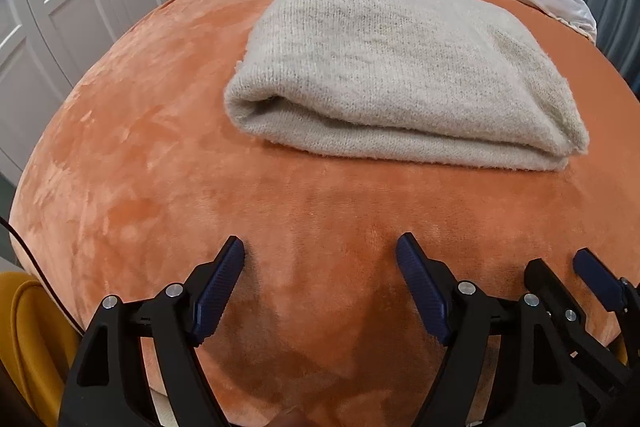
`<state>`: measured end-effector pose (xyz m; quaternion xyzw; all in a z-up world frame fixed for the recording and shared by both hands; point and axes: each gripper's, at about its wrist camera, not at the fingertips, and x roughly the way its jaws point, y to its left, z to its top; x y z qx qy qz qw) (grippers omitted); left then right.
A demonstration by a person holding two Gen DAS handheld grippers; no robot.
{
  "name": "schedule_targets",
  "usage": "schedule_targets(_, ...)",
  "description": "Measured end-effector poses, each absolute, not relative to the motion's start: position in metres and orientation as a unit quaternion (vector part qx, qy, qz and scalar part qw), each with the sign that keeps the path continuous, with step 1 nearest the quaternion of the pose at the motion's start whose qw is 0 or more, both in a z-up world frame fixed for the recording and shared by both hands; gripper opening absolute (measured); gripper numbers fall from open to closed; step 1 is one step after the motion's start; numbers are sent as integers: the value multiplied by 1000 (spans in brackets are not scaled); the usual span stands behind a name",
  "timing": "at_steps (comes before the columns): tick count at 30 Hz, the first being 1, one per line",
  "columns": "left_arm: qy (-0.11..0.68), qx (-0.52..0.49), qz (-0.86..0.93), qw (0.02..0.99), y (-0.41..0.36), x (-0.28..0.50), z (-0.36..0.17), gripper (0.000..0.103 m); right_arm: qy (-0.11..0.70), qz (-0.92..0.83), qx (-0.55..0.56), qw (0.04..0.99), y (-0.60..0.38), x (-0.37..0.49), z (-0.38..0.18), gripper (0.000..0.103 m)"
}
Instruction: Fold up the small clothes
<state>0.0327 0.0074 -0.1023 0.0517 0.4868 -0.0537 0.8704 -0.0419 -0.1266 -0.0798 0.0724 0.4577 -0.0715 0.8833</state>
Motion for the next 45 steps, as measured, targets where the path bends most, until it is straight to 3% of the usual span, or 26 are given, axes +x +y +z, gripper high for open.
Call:
schedule_targets(12, 481, 61, -48, 874, 3, 34, -108, 84, 465, -73, 58, 880, -129, -39, -86, 51)
schedule_targets(45, 484, 62, -42, 872, 6, 40, -109, 88, 475, -85, 55, 874, -125, -37, -84, 52)
